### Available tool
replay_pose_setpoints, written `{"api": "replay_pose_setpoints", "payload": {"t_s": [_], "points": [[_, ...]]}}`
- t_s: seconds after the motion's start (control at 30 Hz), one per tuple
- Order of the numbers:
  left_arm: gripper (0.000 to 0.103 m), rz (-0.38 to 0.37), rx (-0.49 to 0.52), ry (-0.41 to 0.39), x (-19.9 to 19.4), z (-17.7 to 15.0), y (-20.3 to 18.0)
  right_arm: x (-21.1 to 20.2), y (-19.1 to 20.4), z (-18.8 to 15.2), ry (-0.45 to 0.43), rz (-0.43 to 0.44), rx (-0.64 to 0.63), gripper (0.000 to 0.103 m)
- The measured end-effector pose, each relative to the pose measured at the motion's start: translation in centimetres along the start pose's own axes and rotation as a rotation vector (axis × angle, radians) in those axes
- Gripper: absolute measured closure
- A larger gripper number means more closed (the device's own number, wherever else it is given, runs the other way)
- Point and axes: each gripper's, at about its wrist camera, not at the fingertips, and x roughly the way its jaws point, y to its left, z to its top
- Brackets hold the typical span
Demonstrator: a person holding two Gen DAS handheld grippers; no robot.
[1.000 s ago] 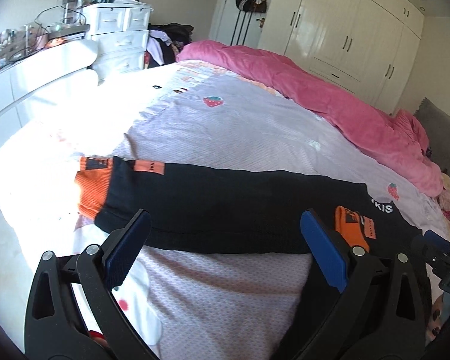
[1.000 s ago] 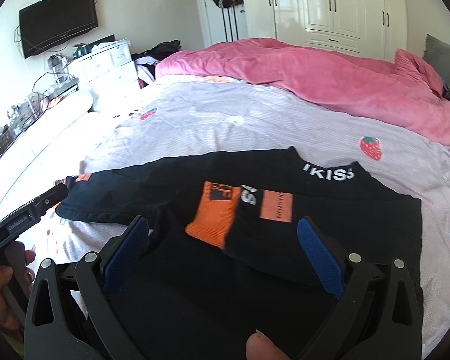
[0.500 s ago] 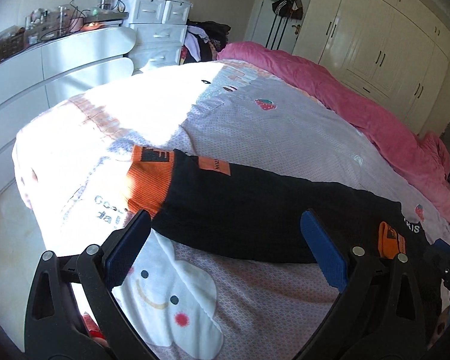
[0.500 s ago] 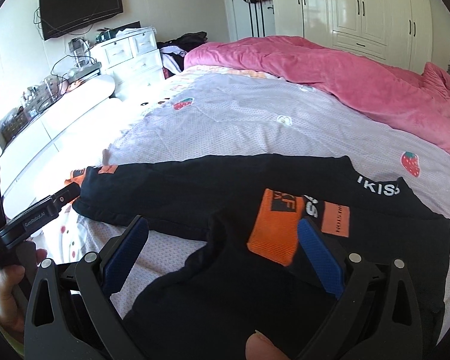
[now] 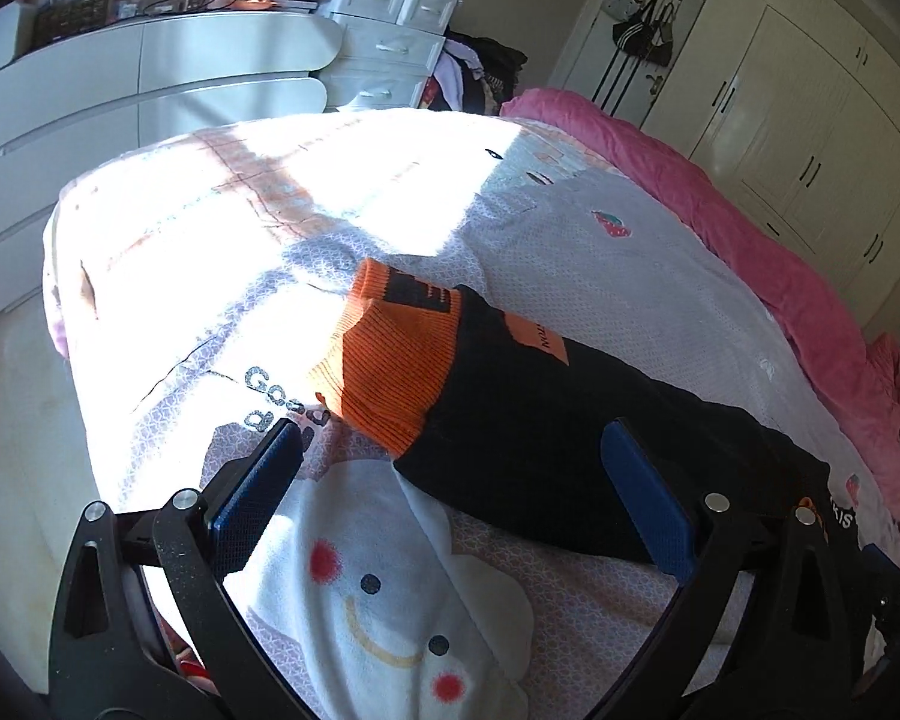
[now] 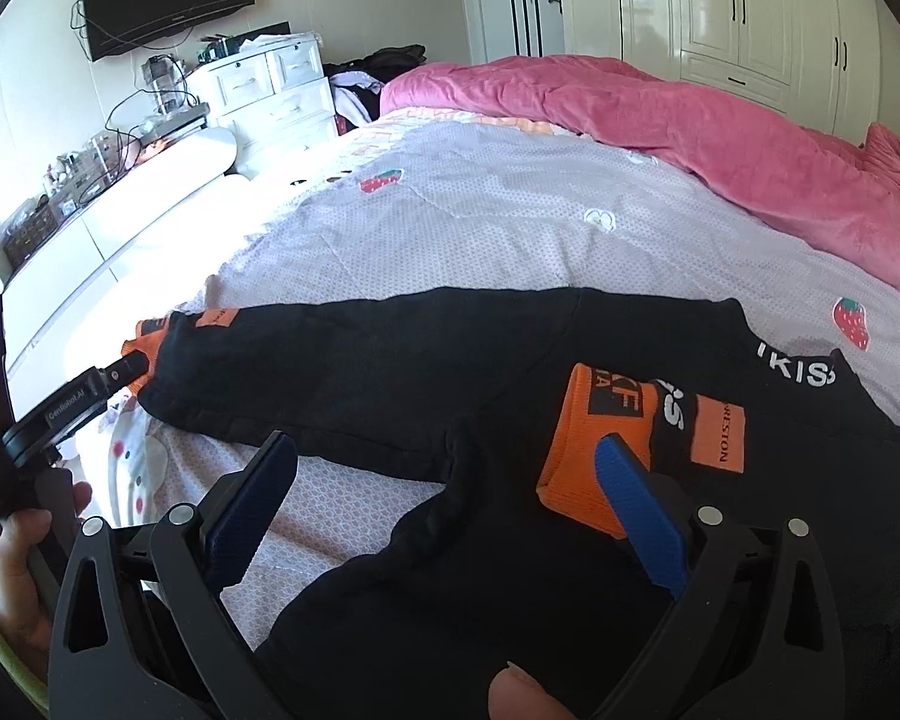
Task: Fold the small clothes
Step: 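Grasp the orange cuff with the left tool and lift the sleeve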
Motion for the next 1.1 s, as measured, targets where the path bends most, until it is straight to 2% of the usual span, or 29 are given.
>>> {"api": "replay_pose_setpoints", "payload": {"t_s": [0.13,0.23,0.37,0.4,0.43,0.47,0.5,0.7,0.93,1.1], "points": [[0.01,0.004,-0.044,0.019,1.8,0.2,0.8,0.8,-0.2,-0.2,0.015,0.002,0.008,0.004],[0.011,-0.002,-0.071,-0.006,2.6,0.6,1.1,0.8,-0.4,-0.4,0.016,0.002,0.012,0.004],[0.042,0.006,-0.074,-0.044,2.9,1.3,1.1,0.6,-1.1,-0.6,0.012,-0.018,0.021,0.004],[0.057,0.003,-0.067,-0.049,2.9,1.4,1.1,0.6,-1.3,-0.7,0.012,-0.021,0.025,0.004],[0.067,-0.008,-0.064,-0.052,2.9,1.4,1.0,0.6,-1.5,-0.8,0.015,-0.024,0.029,0.005],[0.093,-0.02,-0.066,-0.055,2.9,1.4,1.1,0.6,-1.6,-0.9,0.016,-0.024,0.032,0.005],[0.096,-0.035,-0.074,-0.062,2.7,1.3,1.1,0.6,-1.8,-1.1,0.017,-0.025,0.035,0.005],[0.096,-0.137,-0.033,-0.138,-0.8,1.4,-1.3,0.0,-2.6,-2.0,0.021,-0.023,0.043,0.005],[0.097,-0.309,0.08,-0.149,-5.4,0.2,-7.6,-1.8,-5.9,-2.8,0.008,-0.026,0.107,0.005],[0.097,-0.409,0.151,-0.135,-7.2,-1.1,-12.2,-4.1,-9.6,-3.7,-0.026,-0.042,0.174,0.005]]}}
